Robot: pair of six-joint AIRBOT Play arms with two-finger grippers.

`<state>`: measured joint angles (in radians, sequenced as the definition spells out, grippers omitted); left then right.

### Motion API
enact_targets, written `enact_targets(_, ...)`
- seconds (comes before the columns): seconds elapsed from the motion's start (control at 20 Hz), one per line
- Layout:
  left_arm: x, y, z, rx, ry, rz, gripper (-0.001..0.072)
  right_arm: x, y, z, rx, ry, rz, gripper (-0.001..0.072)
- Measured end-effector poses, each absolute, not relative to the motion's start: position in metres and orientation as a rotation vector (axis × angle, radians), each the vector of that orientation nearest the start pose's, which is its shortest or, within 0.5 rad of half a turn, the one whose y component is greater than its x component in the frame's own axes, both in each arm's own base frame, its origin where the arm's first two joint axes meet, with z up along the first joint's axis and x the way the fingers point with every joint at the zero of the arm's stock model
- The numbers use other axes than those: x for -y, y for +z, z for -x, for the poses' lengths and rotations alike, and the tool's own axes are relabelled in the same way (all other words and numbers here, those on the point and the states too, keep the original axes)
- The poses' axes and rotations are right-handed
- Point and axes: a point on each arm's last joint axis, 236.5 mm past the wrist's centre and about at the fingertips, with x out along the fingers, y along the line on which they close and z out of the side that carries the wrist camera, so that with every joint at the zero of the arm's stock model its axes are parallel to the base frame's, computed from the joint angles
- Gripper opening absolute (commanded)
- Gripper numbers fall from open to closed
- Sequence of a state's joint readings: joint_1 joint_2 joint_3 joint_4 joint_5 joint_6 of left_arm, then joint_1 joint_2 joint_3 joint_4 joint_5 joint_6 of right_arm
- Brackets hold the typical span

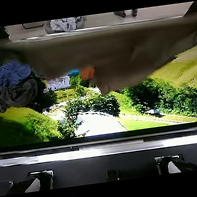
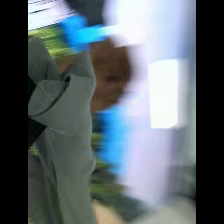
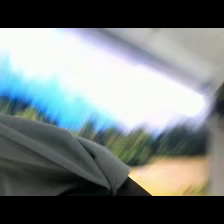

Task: Fold the shirts.

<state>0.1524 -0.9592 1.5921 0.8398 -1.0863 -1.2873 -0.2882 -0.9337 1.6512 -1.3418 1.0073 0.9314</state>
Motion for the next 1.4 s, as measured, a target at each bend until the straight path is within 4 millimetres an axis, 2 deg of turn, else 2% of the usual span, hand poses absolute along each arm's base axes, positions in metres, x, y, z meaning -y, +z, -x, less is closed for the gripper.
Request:
enact_targets(0.05, 0.078, 0.425, -0.349, -0.192, -0.434, 0.215, 0.0028, 0.059, 0.433, -0.35, -0.186, -0.061, 0.475, 0.0041)
enact_targets(0.1, 0.075, 0.463, -0.324, -0.09, -0.415, 0.206, 0.0028, 0.054, 0.472, -0.323, -0.094, -0.098, 0.491, 0.0041)
enact_targets(0.15, 0.075, 0.491, -0.299, -0.011, -0.402, 0.199, 0.0028, 0.048, 0.503, -0.296, -0.016, -0.129, 0.499, 0.0041)
enact_targets(0.2, 0.076, 0.514, -0.274, 0.056, -0.394, 0.197, 0.0028, 0.043, 0.521, -0.272, 0.029, -0.147, 0.5, 0.0041)
enact_targets(0.3, 0.081, 0.535, -0.238, 0.117, -0.387, 0.196, 0.0028, 0.033, 0.539, -0.234, 0.077, -0.162, 0.496, 0.0042)
enact_targets(0.4, 0.083, 0.534, -0.221, 0.101, -0.377, 0.191, 0.0028, 0.027, 0.536, -0.214, 0.056, -0.16, 0.492, 0.0042)
enact_targets(0.45, 0.084, 0.525, -0.219, 0.063, -0.37, 0.187, 0.0028, 0.026, 0.528, -0.21, 0.021, -0.153, 0.489, 0.0042)
enact_targets(0.5, 0.084, 0.511, -0.221, 0.009, -0.366, 0.188, 0.0028, 0.026, 0.516, -0.21, -0.031, -0.14, 0.48, 0.0042)
enact_targets(0.6, 0.082, 0.461, -0.235, -0.172, -0.36, 0.208, 0.0029, 0.028, 0.465, -0.223, -0.238, -0.081, 0.429, 0.0042)
enact_targets(0.7, 0.079, 0.389, -0.252, -0.401, -0.357, 0.253, 0.0029, 0.028, 0.388, -0.24, -0.52, 0.021, 0.368, 0.0042)
enact_targets(0.85, 0.078, 0.252, -0.268, -0.766, -0.366, 0.34, 0.0029, 0.021, 0.272, -0.257, -0.869, 0.182, 0.275, 0.0042)
enact_targets(0.95, 0.085, 0.165, -0.269, -0.96, -0.388, 0.405, 0.0029, 0.021, 0.195, -0.272, -1.022, 0.247, 0.208, 0.0042)
enact_targets(1.05, 0.092, 0.095, -0.272, -1.09, -0.394, 0.469, 0.003, 0.021, 0.126, -0.293, -1.105, 0.278, 0.133, 0.0042)
enact_targets(1.15, 0.096, 0.046, -0.284, -1.169, -0.388, 0.521, 0.003, 0.023, 0.071, -0.32, -1.134, 0.281, 0.061, 0.0042)
enact_targets(1.2, 0.097, 0.029, -0.295, -1.188, -0.387, 0.543, 0.003, 0.023, 0.052, -0.335, -1.129, 0.276, 0.025, 0.0042)
enact_targets(1.3, 0.099, 0.01, -0.324, -1.196, -0.397, 0.571, 0.0029, 0.024, 0.023, -0.368, -1.085, 0.254, -0.053, 0.0042)
enact_targets(1.4, 0.097, 0.003, -0.36, -1.18, -0.406, 0.582, 0.003, 0.025, 0.009, -0.402, -1.006, 0.217, -0.145, 0.0042)
